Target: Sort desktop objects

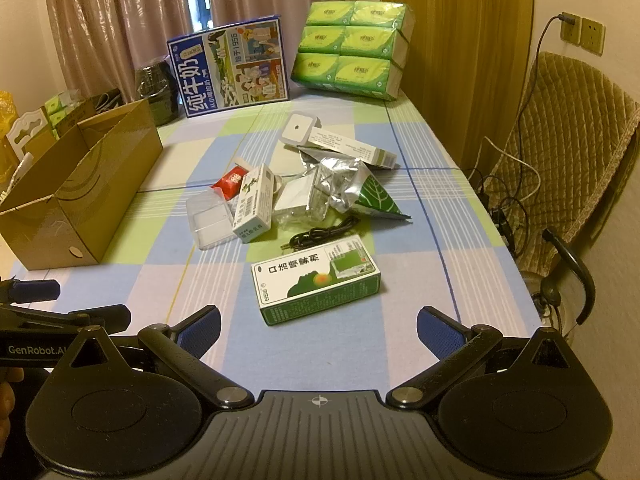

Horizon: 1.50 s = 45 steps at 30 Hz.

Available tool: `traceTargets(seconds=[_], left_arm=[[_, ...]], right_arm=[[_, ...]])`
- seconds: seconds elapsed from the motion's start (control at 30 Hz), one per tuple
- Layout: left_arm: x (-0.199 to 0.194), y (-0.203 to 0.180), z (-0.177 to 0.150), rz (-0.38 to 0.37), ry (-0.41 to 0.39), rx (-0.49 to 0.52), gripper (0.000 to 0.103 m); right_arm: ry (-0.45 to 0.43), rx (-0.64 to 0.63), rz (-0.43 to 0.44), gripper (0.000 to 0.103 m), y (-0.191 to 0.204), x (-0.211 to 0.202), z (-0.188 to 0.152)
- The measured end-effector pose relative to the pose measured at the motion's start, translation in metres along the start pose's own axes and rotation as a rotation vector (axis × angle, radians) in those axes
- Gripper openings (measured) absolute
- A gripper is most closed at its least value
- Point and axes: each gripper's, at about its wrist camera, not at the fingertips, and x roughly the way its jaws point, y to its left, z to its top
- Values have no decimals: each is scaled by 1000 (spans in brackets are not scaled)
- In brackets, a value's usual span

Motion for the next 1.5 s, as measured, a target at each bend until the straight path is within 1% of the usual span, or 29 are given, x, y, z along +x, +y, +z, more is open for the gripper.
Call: traceTargets(seconds=[0.33, 0.53, 0.7, 0.8, 0.83, 0.87, 0.9, 0.97, 1.1, 1.13, 1.23, 1.3, 1.37, 1.43, 1.47, 1.5], left_arm=[[0, -1, 0, 2, -3, 1, 102], [-1, -4, 0, 12, -6, 29, 102], [-1, -2, 1, 10, 9, 32, 102], [-2, 3, 2, -12, 17, 18, 102], [-2, 5, 2, -15, 19, 14, 102], [-3, 7, 3, -19, 20, 11, 102], [-3, 9, 3, -26, 20, 14, 102], [-4, 10, 5, -28, 15, 37, 102], [-4, 6, 14, -17, -19, 118, 102], [-3, 4, 17, -17, -26, 135, 102], [2, 3, 28, -32, -50, 152, 102], [7, 3, 36, -47, -58, 149, 102], [14, 3, 43, -60, -54, 154, 102], [21, 1, 48, -68, -48, 181, 102], [25, -1, 50, -70, -44, 195, 102], [29, -2, 52, -71, -39, 209, 102]], right_arm=[[-1, -3, -4, 101, 1, 2, 0], [-7, -32, -14, 101, 5, 3, -3], [23, -30, 27, 101, 0, 9, 0], [33, -9, 67, 101, -6, 8, 4], [37, -3, 92, 101, -9, 8, 6], [33, -14, 104, 101, -11, 6, 9], [22, -40, 110, 101, -12, 5, 12], [-15, -140, 123, 101, -14, 1, 19], [-85, -337, 148, 101, -15, -4, 30], [-102, -419, 139, 101, -14, -4, 34], [-130, -605, 131, 101, -8, 2, 35], [-108, -692, 150, 101, -8, 13, 37], [-56, -763, 185, 101, -9, 27, 39], [-13, -834, 219, 101, -8, 40, 38], [12, -871, 239, 99, -7, 48, 37], [32, -901, 254, 93, -7, 54, 36]])
